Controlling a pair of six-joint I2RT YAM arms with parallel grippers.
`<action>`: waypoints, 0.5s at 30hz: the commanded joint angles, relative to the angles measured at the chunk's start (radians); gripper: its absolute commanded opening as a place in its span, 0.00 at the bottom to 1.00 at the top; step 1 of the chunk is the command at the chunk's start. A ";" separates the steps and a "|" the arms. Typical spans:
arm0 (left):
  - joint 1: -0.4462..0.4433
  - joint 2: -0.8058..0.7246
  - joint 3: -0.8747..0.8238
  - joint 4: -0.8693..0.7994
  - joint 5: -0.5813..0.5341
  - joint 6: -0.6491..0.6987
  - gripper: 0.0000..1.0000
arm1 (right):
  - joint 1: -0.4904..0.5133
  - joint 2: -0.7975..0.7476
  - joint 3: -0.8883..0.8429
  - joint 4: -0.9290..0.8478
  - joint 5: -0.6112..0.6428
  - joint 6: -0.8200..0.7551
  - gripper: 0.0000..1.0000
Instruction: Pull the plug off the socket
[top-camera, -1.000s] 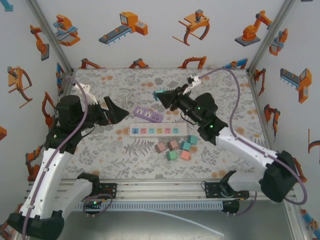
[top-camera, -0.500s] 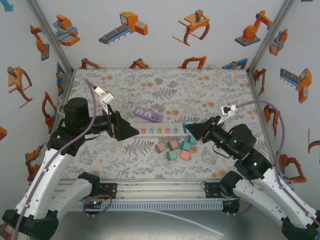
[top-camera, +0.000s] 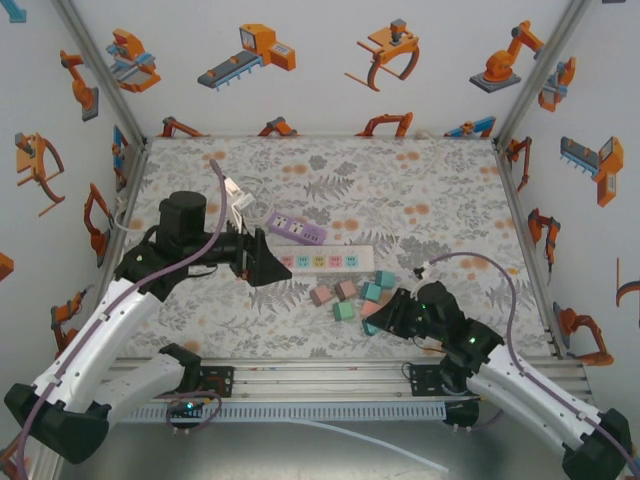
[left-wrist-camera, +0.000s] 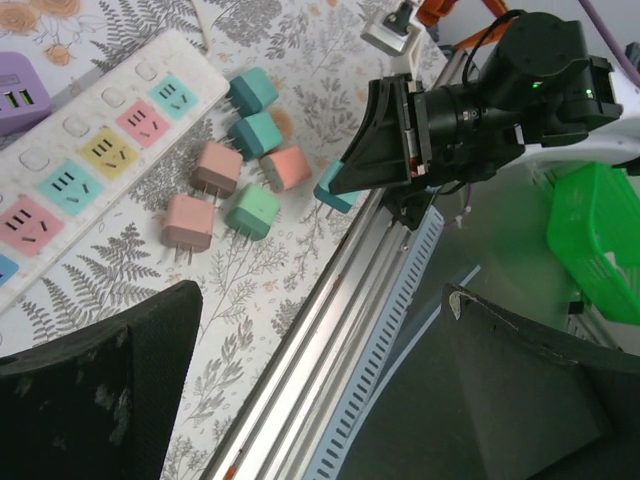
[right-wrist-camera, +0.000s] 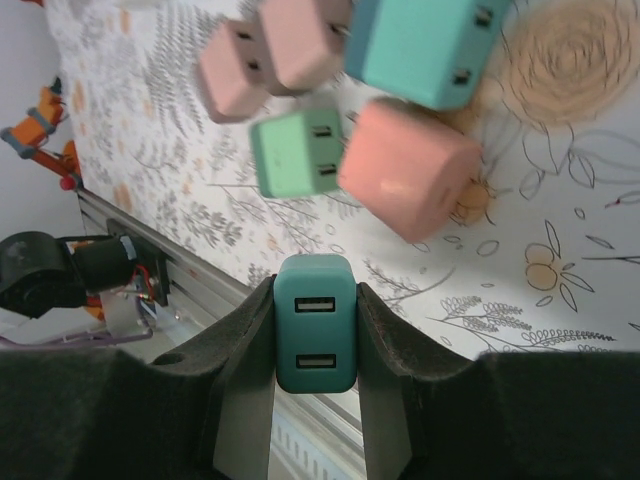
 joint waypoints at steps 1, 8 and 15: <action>-0.017 -0.001 0.030 -0.029 -0.042 0.040 0.97 | 0.001 0.061 -0.014 0.188 -0.065 0.069 0.00; -0.028 0.006 0.027 -0.034 -0.081 0.034 0.97 | 0.033 0.225 -0.044 0.329 -0.070 0.072 0.00; -0.039 0.017 0.022 -0.032 -0.108 0.033 0.97 | 0.144 0.290 -0.055 0.380 0.044 0.068 0.04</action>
